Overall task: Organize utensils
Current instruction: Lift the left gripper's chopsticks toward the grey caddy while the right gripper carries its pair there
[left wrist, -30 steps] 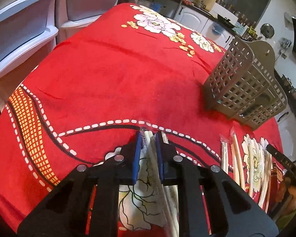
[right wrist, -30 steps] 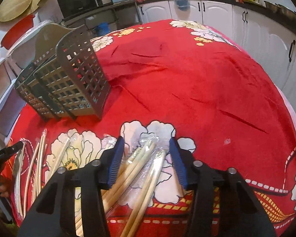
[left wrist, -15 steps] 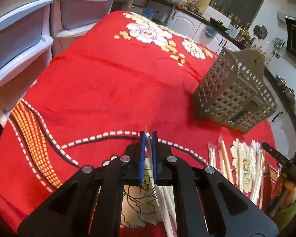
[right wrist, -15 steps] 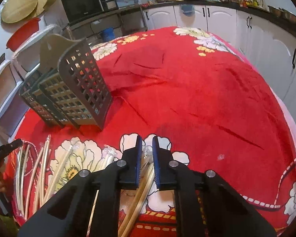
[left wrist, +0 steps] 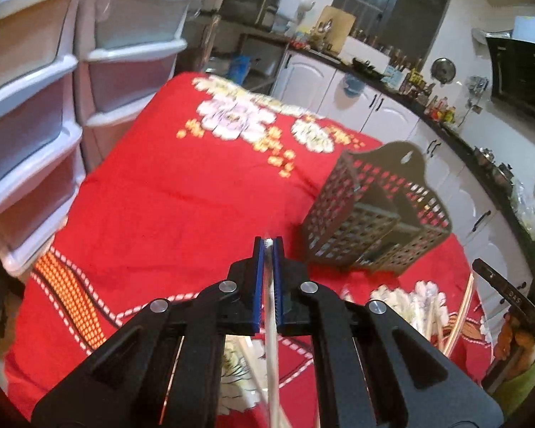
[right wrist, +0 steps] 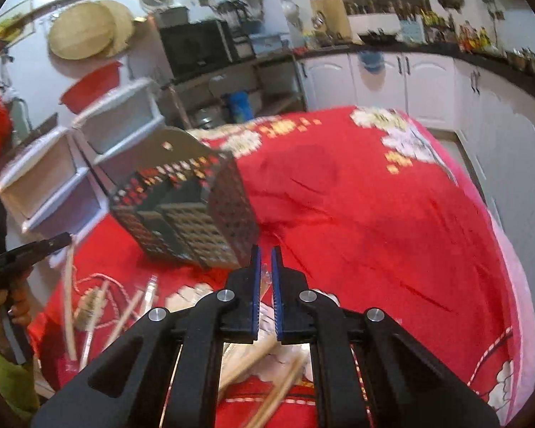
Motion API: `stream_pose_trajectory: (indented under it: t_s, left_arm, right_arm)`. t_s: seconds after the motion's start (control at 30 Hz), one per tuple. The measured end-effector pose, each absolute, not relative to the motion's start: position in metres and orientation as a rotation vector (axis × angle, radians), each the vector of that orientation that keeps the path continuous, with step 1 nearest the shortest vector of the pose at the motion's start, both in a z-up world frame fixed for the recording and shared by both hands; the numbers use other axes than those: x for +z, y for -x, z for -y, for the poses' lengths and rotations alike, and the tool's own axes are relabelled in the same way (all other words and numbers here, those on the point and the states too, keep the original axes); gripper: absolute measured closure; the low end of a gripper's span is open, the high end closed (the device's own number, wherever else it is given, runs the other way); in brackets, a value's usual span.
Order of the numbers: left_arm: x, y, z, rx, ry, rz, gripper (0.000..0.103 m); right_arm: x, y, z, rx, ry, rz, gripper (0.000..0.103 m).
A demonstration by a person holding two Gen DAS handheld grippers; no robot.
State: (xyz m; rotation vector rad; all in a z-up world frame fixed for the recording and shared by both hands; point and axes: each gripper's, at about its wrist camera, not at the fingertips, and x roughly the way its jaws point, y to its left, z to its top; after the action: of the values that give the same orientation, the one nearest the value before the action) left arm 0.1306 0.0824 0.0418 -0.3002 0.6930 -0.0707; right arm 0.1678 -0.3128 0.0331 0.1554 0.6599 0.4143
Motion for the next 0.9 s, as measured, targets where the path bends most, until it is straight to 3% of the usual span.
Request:
stream_pose_trajectory:
  t_s: [0.5, 0.9]
  left_arm:
    - [0.113, -0.139, -0.048, -0.168, 0.278, -0.53, 0.102]
    - [0.186, -0.157, -0.03, -0.208, 0.261, -0.375, 0.103]
  right_arm:
    - [0.124, -0.137, 0.277, 0.545, -0.075, -0.456, 0.099]
    - [0.197, -0.161, 0.261, 0.544, -0.065, -0.296, 0.099]
